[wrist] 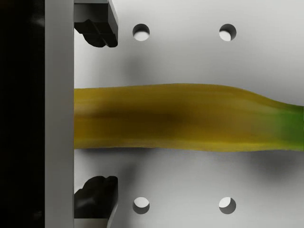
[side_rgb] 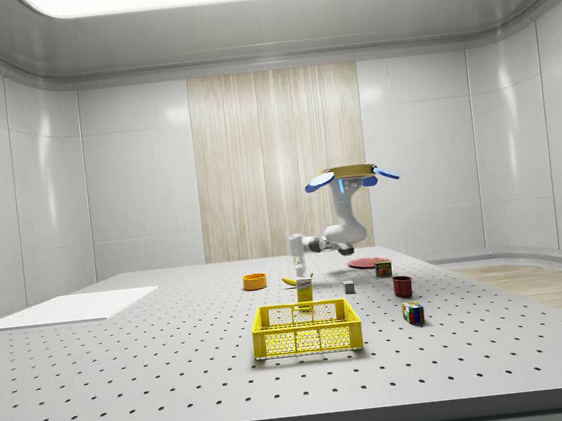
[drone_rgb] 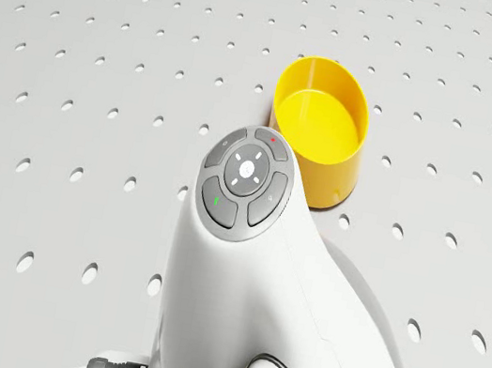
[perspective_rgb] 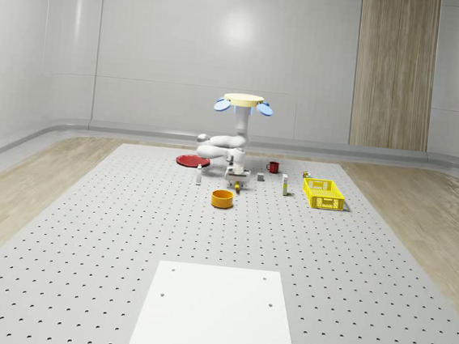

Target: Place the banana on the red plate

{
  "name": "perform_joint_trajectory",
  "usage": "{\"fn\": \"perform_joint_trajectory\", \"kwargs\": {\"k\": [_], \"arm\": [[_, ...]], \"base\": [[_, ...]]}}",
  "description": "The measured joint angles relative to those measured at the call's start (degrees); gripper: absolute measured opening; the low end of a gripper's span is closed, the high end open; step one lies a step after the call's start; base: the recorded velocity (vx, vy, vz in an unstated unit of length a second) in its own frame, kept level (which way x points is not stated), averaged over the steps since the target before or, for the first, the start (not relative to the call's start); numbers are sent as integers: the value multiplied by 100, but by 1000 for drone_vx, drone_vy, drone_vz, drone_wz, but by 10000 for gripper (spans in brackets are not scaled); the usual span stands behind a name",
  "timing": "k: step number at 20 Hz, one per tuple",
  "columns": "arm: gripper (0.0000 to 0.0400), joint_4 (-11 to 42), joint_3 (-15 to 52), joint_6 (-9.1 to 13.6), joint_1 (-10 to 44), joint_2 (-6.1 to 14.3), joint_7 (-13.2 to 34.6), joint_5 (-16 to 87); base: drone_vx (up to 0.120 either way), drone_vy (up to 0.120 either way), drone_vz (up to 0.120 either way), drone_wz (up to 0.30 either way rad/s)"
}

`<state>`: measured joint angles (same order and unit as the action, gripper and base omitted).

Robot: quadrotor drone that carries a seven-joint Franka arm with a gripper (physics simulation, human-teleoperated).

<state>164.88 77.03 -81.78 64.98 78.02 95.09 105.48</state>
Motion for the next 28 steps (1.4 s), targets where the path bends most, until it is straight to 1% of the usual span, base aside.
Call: {"fn": "perform_joint_trajectory", "kwargs": {"k": [10, 11, 12, 13, 15, 16, 17, 21, 25, 28], "arm": [[400, -60, -290, -285, 29, 201, 0, 231], [345, -65, -306, -305, 32, 216, 1, 243], [302, -68, -319, -323, 36, 230, 3, 252], [268, -71, -328, -339, 40, 243, 5, 257], [222, -76, -341, -367, 47, 268, 9, 263], [206, -78, -344, -380, 51, 279, 11, 264], [198, -80, -347, -392, 54, 291, 32, 265], [196, -76, -312, -413, 71, 335, 178, 237], [196, -34, -61, -357, 85, 362, 300, -5], [200, -1, 194, -298, 101, 381, 379, -253]], "base": [[0, 0, 0, 0], [0, 0, 0, 0], [0, 0, 0, 0], [0, 0, 0, 0], [0, 0, 0, 0], [0, 0, 0, 0], [0, 0, 0, 0], [0, 0, 0, 0], [0, 0, 0, 0], [0, 0, 93, 0]]}}
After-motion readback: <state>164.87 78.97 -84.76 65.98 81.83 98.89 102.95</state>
